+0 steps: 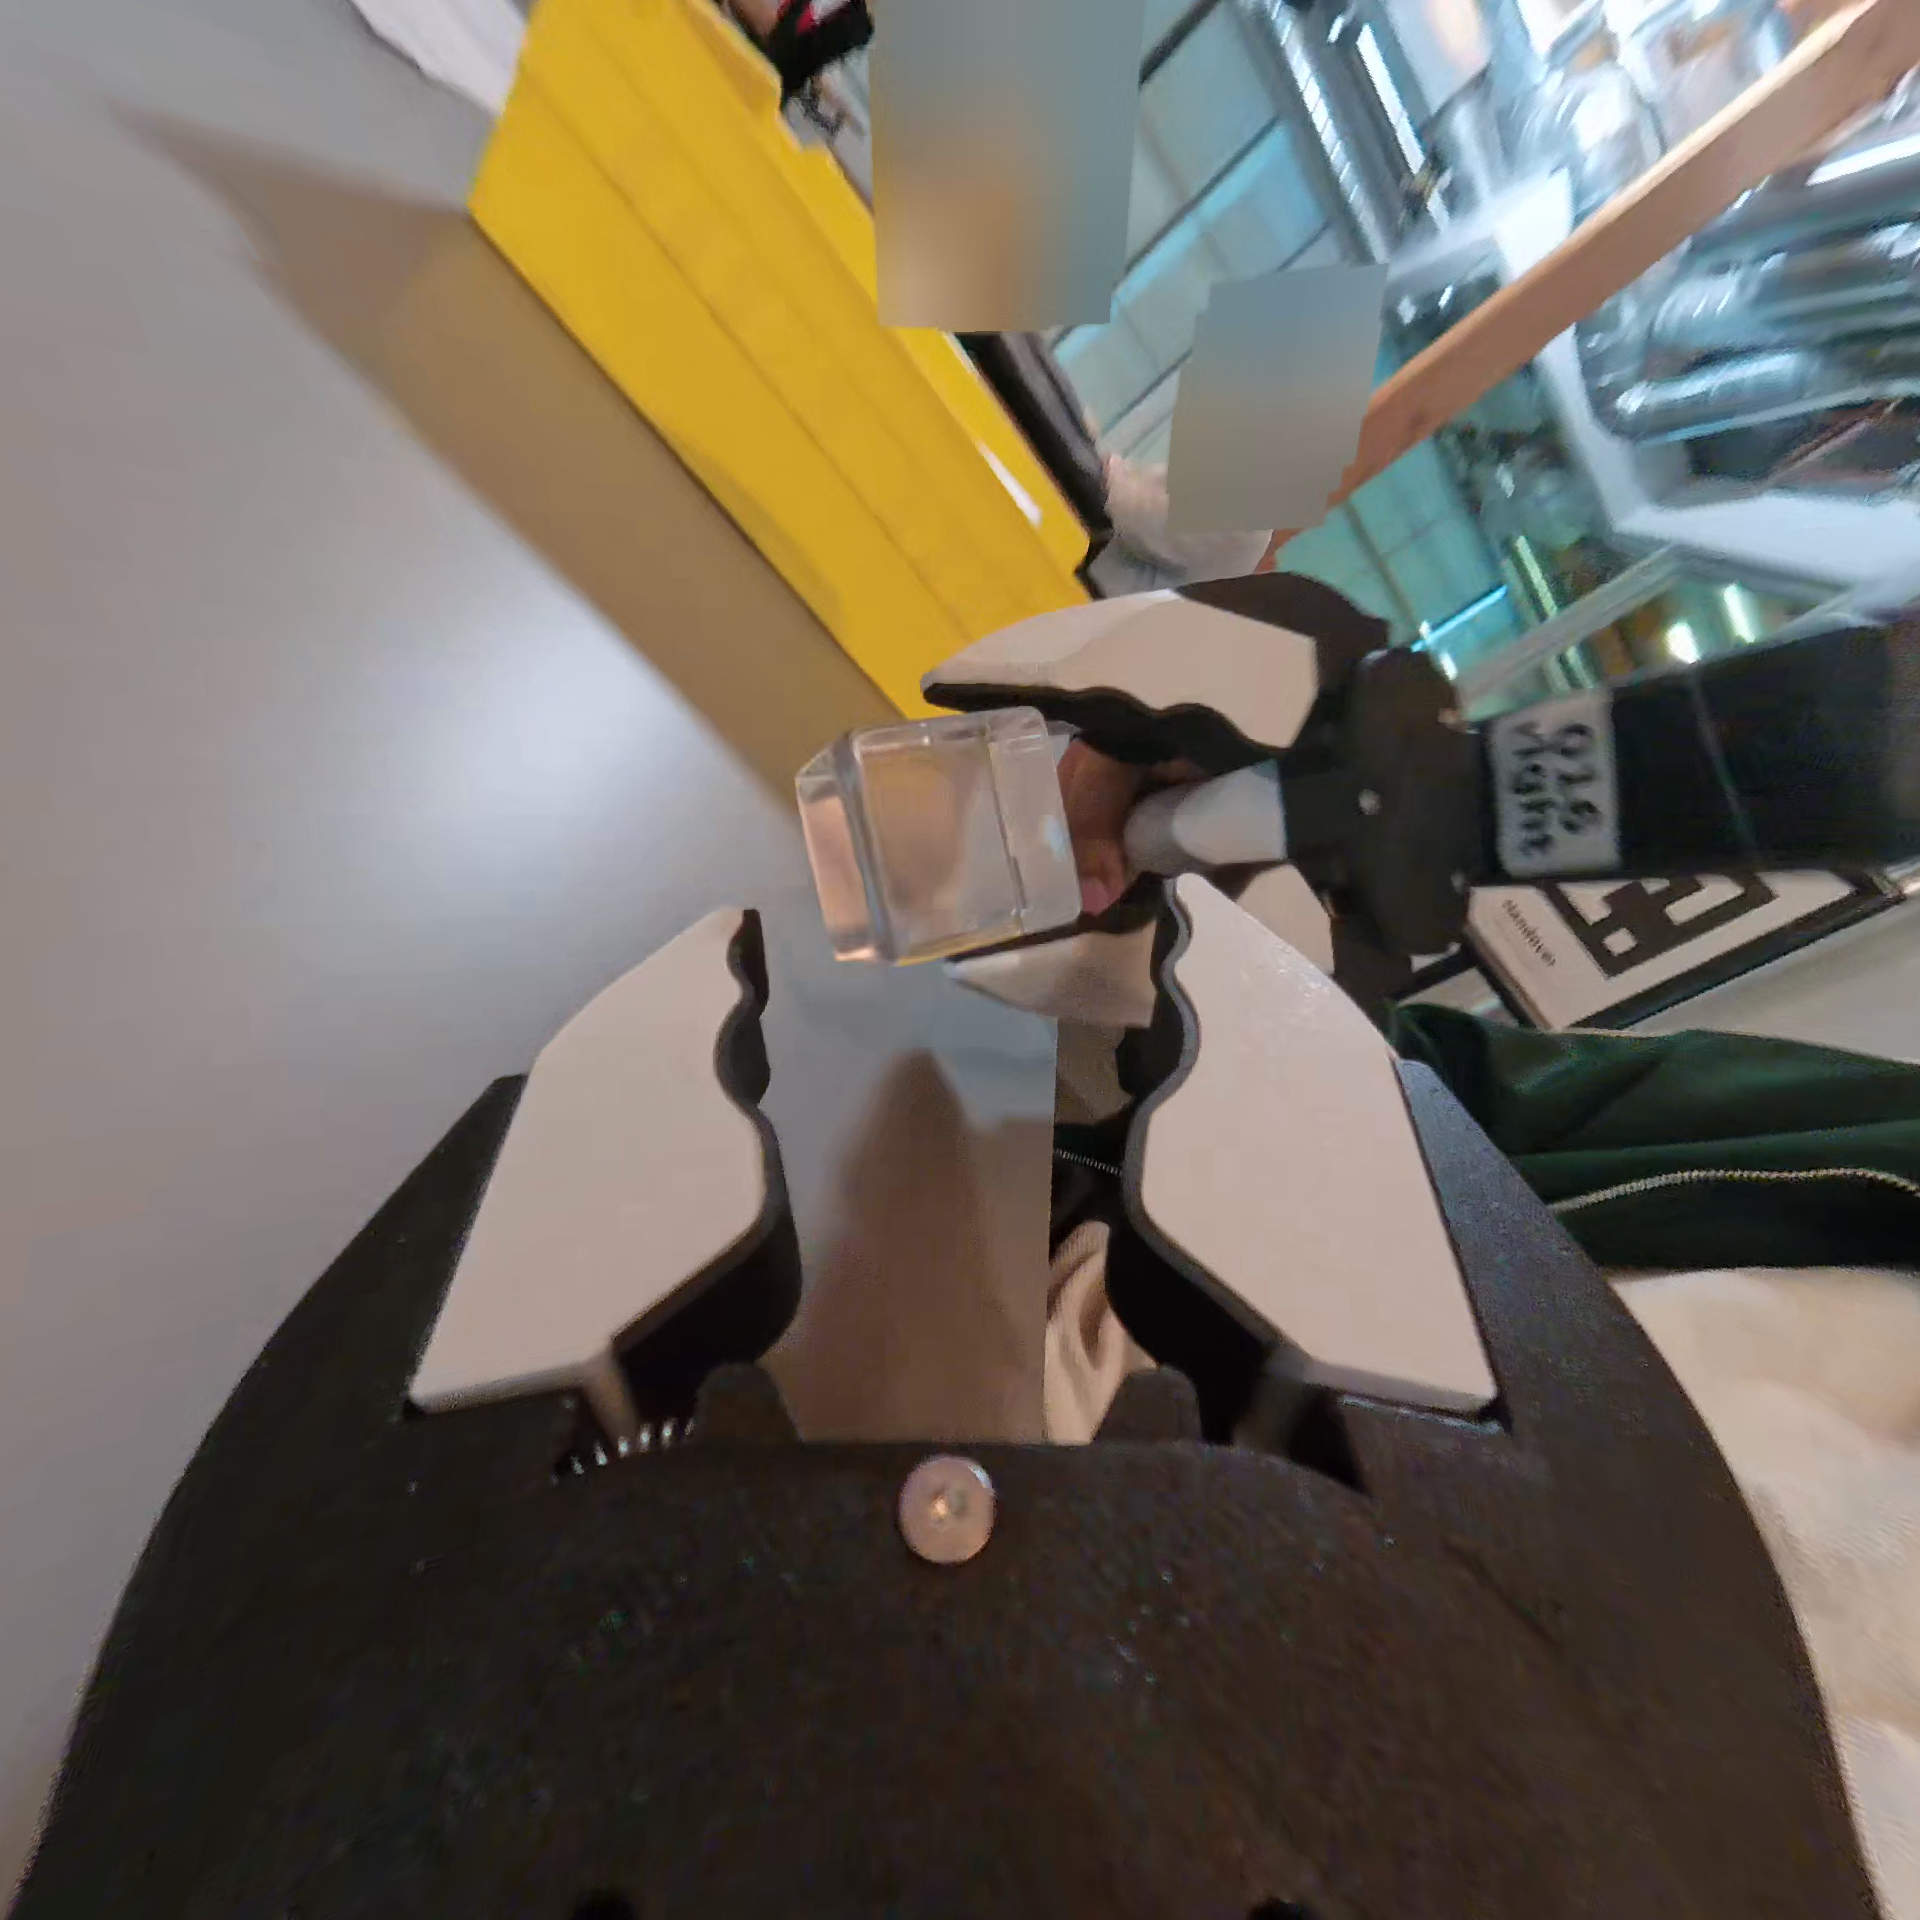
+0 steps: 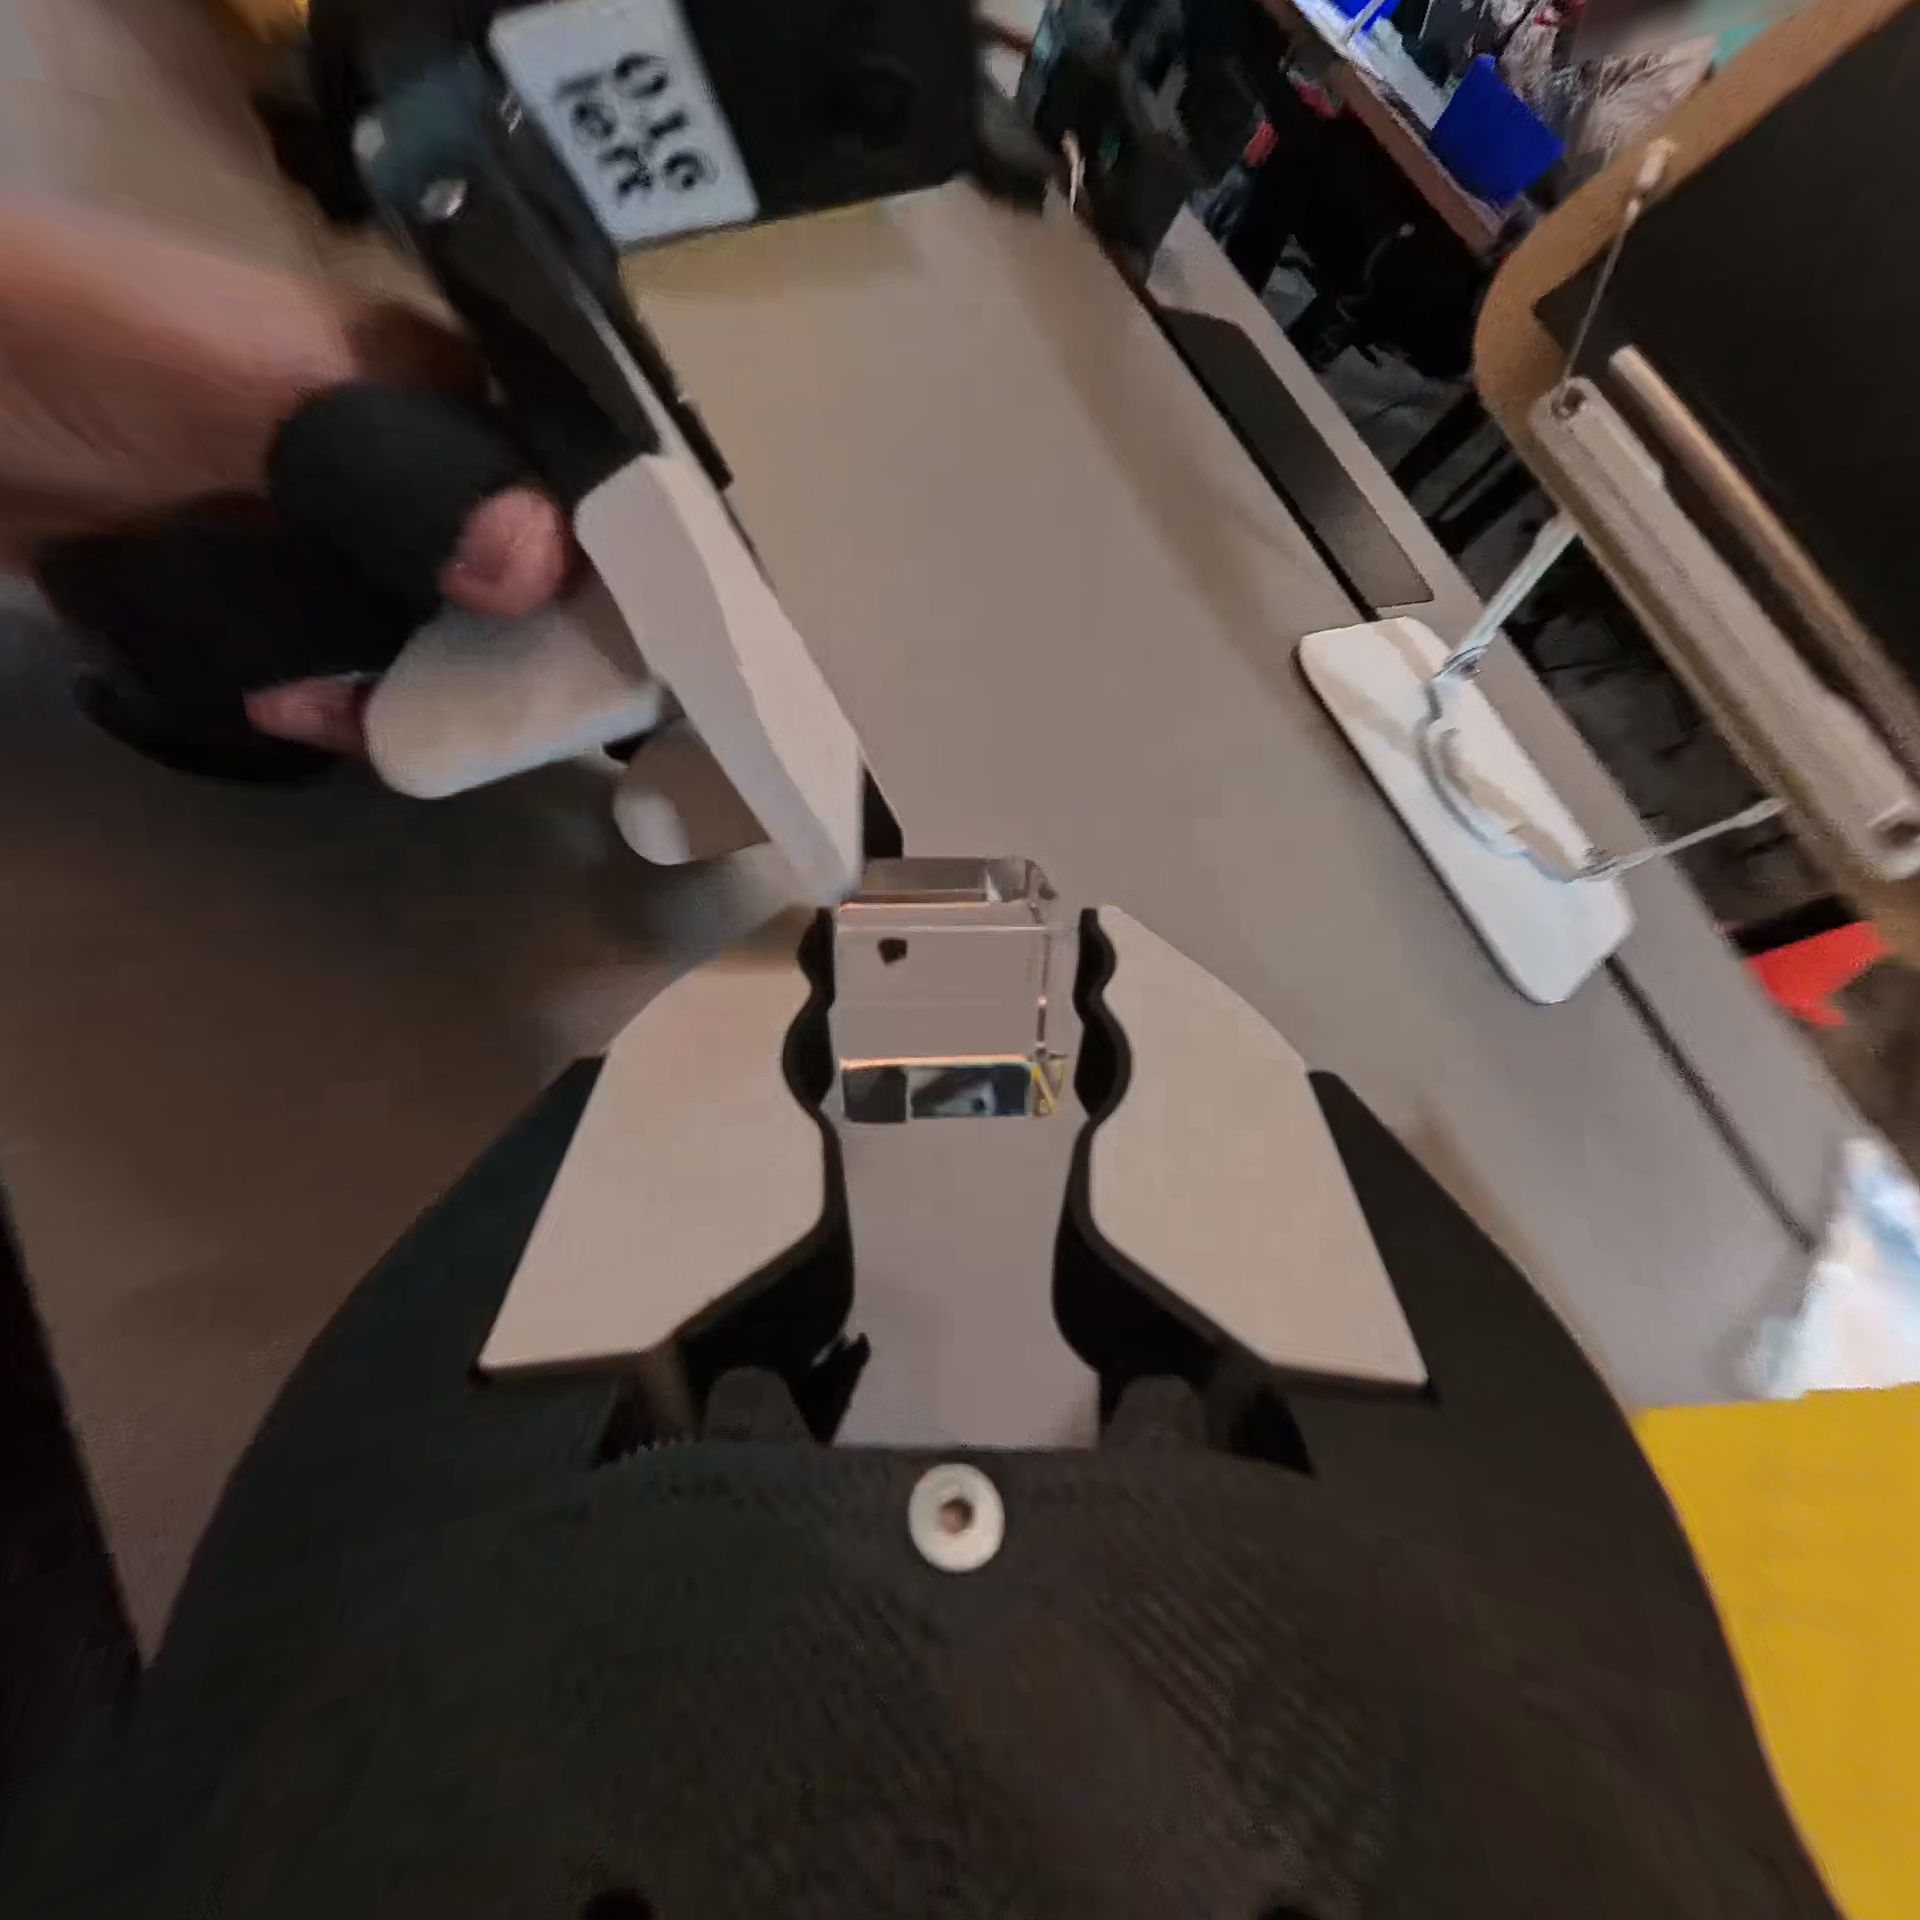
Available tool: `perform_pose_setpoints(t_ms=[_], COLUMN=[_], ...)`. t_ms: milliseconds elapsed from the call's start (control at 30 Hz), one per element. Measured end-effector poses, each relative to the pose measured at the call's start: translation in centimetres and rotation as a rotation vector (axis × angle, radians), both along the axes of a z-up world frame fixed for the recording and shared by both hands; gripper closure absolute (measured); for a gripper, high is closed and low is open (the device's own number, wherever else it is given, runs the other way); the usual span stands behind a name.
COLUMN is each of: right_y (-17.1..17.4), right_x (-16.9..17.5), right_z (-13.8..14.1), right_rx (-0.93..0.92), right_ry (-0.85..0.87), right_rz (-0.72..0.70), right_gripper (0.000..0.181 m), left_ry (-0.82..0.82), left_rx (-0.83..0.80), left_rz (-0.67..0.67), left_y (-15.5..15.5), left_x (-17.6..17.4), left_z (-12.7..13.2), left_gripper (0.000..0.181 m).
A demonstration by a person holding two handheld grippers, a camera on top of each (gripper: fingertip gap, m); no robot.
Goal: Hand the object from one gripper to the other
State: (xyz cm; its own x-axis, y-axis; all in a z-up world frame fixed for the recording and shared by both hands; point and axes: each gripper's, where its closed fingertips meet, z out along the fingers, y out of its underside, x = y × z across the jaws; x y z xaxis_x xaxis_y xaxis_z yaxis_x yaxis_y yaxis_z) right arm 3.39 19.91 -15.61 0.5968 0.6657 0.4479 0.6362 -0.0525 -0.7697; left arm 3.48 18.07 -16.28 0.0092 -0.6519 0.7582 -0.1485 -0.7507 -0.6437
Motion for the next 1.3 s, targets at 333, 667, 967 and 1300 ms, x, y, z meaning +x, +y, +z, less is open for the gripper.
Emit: perform_pose_setpoints(t_ms=[333, 667, 967, 1300], right_y=[-1.1, -0.5, -0.1, -1.7], right_x=[-1.7, -1.7, 0.0, -1.3], right_z=[-1.8, -0.7, 3.1, 4.4], right_rx=[0.151, 0.226, -0.186, -0.548], right_ry=[-0.386, -0.280, 0.672, 1.107], right_rz=[0.016, 0.005, 0.098, 0.300], right_gripper=[0.136, 0.106, 0.095, 0.109], left_ry=[0.213, 0.098, -0.179, -0.267], left_rx=[0.071, 0.087, 0.146, 0.226], left_rz=[-0.060, -0.009, -0.030, -0.156], left_y=[-1.6, -0.7, 0.2, -2.7], left_x=[0.6, 0.5, -0.8, 0.0], left_z=[-3.0, -1.2, 2.2, 3.4], left_gripper=[0.133, 0.134, 0.135, 0.135])
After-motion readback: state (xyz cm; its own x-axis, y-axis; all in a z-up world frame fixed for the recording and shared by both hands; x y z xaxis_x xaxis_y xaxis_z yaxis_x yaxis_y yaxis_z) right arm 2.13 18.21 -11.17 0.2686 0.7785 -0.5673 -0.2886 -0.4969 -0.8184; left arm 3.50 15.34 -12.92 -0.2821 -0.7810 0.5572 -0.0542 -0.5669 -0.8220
